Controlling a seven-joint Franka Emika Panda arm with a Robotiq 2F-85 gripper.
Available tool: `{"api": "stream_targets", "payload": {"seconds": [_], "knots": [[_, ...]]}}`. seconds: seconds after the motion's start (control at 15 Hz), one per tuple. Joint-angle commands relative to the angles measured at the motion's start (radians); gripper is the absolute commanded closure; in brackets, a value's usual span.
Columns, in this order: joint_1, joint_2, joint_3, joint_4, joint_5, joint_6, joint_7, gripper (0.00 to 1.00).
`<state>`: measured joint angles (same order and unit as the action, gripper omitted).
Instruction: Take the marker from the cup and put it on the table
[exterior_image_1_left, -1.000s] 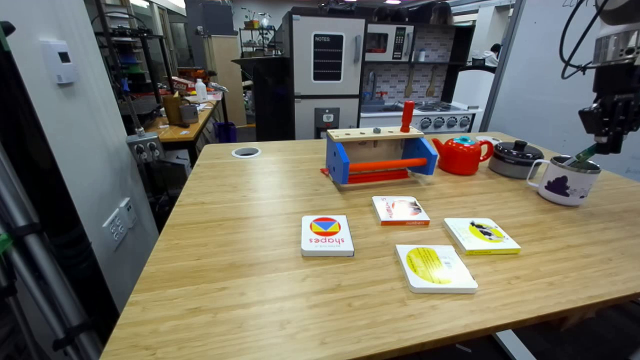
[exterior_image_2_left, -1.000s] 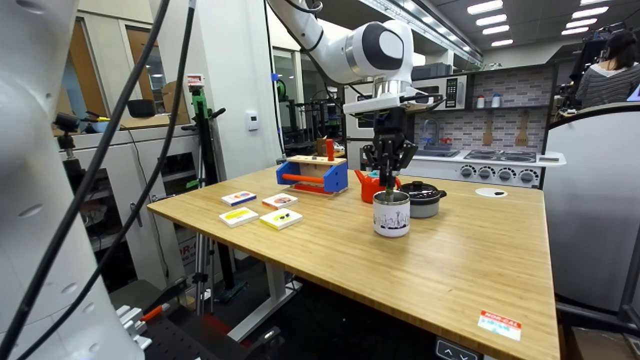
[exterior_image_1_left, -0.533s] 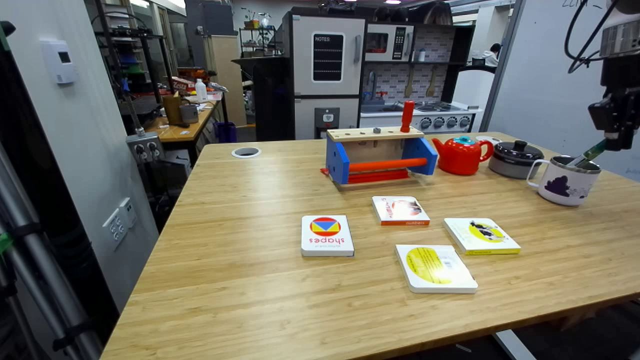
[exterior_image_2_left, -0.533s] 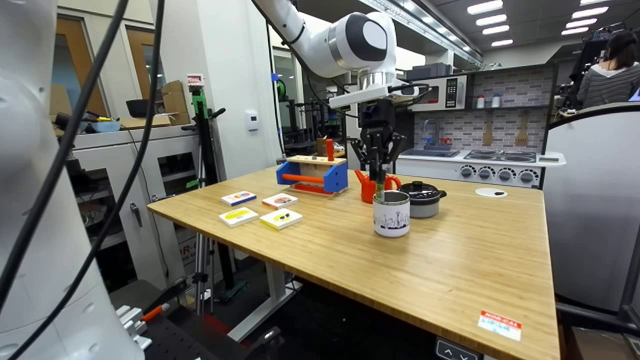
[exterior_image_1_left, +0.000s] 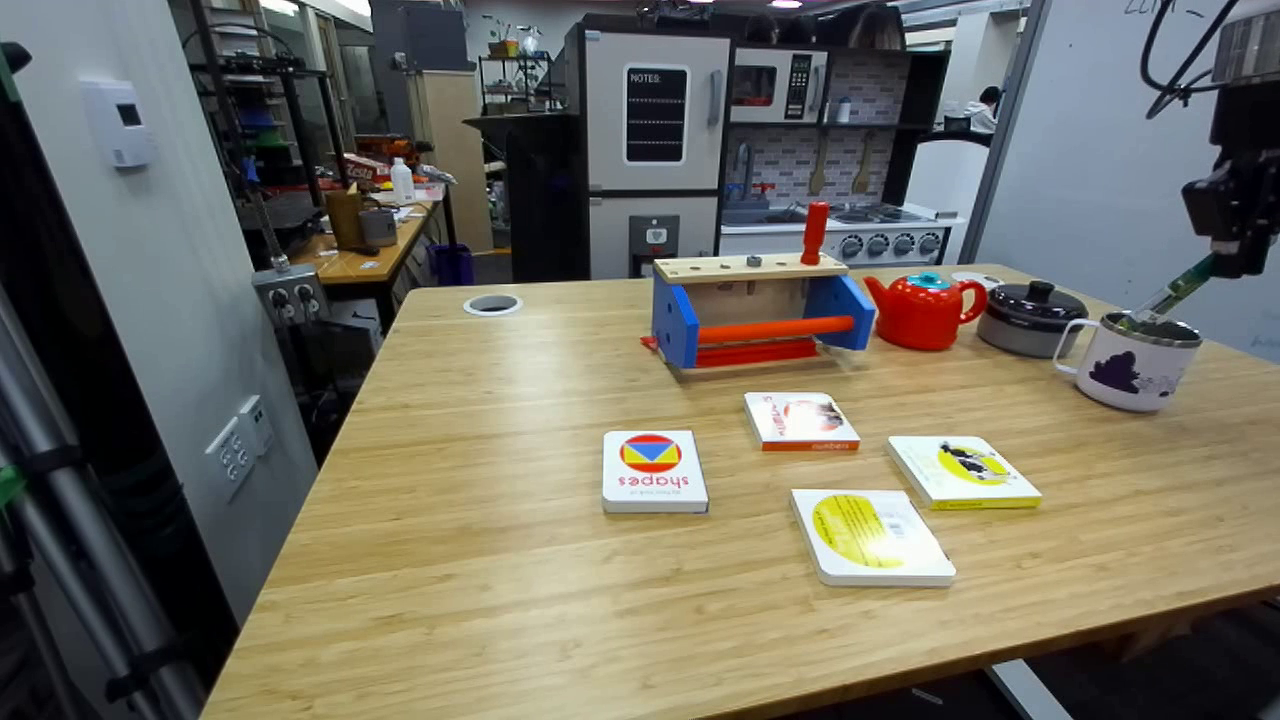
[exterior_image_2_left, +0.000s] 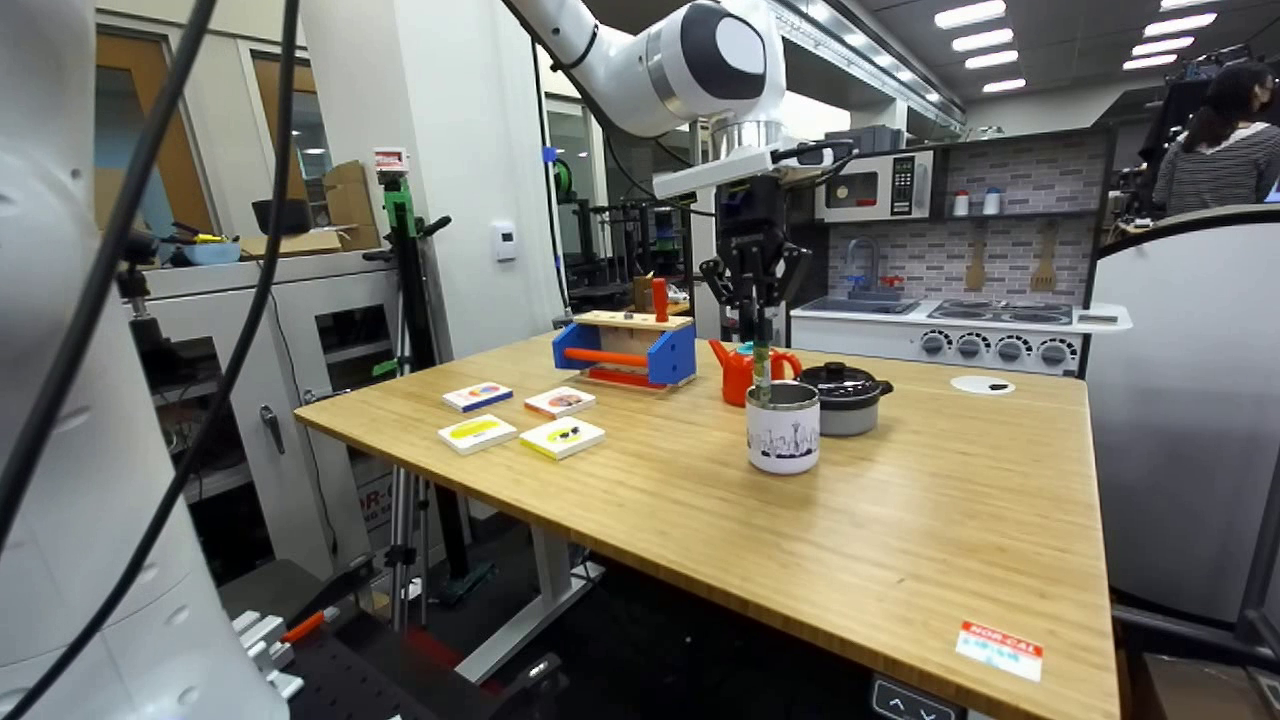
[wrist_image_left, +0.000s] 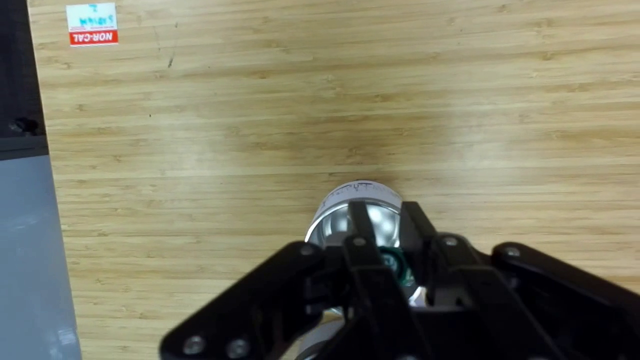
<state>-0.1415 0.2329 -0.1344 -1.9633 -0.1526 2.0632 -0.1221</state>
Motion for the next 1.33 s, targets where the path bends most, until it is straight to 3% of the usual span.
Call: {"api": "stream_targets", "payload": {"seconds": [0.0,0.73,1.27], "knots": [[-0.002,-0.023,0.0,-0.011,-0.007,0.033,0.004,0.95],[0.007,-0.062,0.007,-0.021,-0.001,0.054,-0.001,0.95],[0.07,-0.111,0.051,-0.157,-0.073,0.108,-0.014,0.95]]}}
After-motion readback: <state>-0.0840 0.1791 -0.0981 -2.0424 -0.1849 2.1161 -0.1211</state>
